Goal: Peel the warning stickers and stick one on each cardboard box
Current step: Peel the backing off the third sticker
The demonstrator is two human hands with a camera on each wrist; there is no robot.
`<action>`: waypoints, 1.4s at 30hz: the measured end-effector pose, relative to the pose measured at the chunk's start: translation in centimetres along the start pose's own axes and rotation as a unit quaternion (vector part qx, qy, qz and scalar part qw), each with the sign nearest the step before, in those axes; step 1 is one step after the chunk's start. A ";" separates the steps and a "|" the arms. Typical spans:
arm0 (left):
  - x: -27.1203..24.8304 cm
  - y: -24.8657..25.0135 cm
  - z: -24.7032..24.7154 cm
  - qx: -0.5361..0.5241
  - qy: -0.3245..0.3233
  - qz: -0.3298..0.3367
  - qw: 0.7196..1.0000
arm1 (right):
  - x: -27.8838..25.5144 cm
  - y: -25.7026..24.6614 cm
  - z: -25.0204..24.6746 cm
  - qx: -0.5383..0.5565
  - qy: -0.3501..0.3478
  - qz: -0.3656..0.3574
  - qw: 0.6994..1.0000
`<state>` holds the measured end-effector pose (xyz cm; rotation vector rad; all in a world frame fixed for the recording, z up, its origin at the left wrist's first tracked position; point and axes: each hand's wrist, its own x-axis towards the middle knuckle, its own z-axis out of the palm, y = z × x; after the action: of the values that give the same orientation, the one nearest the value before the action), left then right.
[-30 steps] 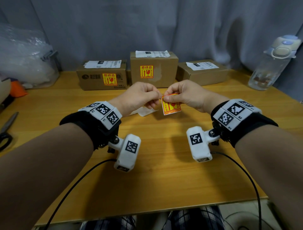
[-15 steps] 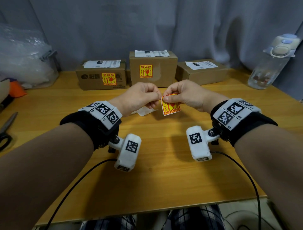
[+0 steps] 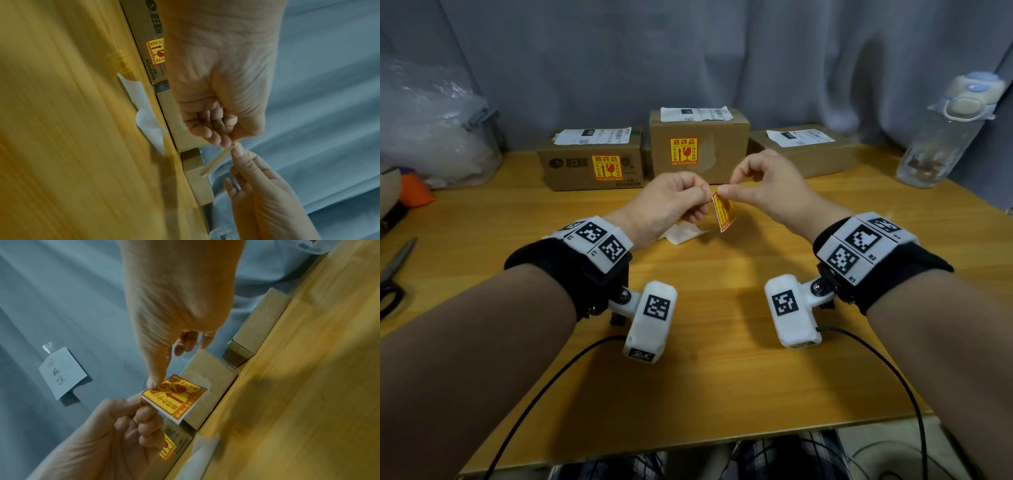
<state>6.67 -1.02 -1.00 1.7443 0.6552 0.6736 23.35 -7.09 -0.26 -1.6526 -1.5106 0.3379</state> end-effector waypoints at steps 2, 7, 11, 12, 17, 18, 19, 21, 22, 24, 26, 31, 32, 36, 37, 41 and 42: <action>0.1 0.0 0.1 -0.003 0.009 0.005 1.000 | -0.3 -0.5 -0.1 0.071 -0.032 0.014 0.997; 0.1 0.2 0.4 0.005 0.019 0.017 1.000 | -0.4 -0.9 -0.1 0.130 -0.058 0.026 0.989; -0.1 0.4 0.3 0.008 0.024 0.023 0.999 | -0.3 -0.8 0.0 0.139 -0.077 0.049 0.986; -0.1 0.5 0.3 0.009 0.025 0.023 0.999 | -0.3 -0.8 -0.1 0.142 -0.079 0.053 0.985; -0.2 0.6 0.3 0.021 0.028 0.026 0.999 | -0.2 -1.0 0.2 0.132 -0.073 0.051 0.987; -0.2 0.6 0.3 0.024 0.028 0.026 0.999 | -0.2 -0.9 0.1 0.130 -0.074 0.051 0.987; -0.1 0.6 0.3 0.027 0.029 0.024 0.999 | -0.2 -0.9 0.1 0.130 -0.076 0.053 0.987; 0.0 0.6 0.2 0.031 0.029 0.020 0.999 | -0.3 -0.8 0.2 0.132 -0.081 0.057 0.986; 0.0 0.5 0.2 0.032 0.029 0.021 0.999 | -0.3 -0.8 0.3 0.135 -0.080 0.059 0.986; 0.0 0.3 0.2 0.030 0.032 0.029 0.999 | -0.3 -0.6 0.4 0.152 -0.076 0.063 0.983; -0.1 0.0 0.1 0.018 0.044 0.041 0.998 | -0.4 -0.5 0.7 0.179 -0.074 0.068 0.979; 0.0 -0.1 0.3 -0.034 0.061 0.045 0.997 | -0.7 -0.5 1.3 0.201 -0.075 0.028 0.976; 0.1 -0.1 0.3 -0.041 0.057 0.045 0.996 | -0.7 -0.5 1.5 0.201 -0.071 0.021 0.977; 0.2 -0.1 0.5 -0.046 0.075 0.043 0.995 | -0.8 -0.5 1.8 0.202 -0.048 -0.003 0.978; 0.2 0.0 0.4 -0.047 0.086 0.039 0.994 | -0.7 -0.5 1.8 0.202 -0.038 -0.010 0.979; 0.5 -0.1 0.2 -0.053 0.100 0.015 0.993 | -0.3 -0.1 1.8 0.145 0.009 -0.050 0.988; 0.5 -0.2 0.1 -0.060 0.098 0.005 0.993 | -0.2 0.0 1.8 0.128 0.014 -0.062 0.990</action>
<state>7.10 -0.68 -1.14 1.5831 0.7253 0.8815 22.04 -6.51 -1.40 -1.3515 -1.4760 0.4200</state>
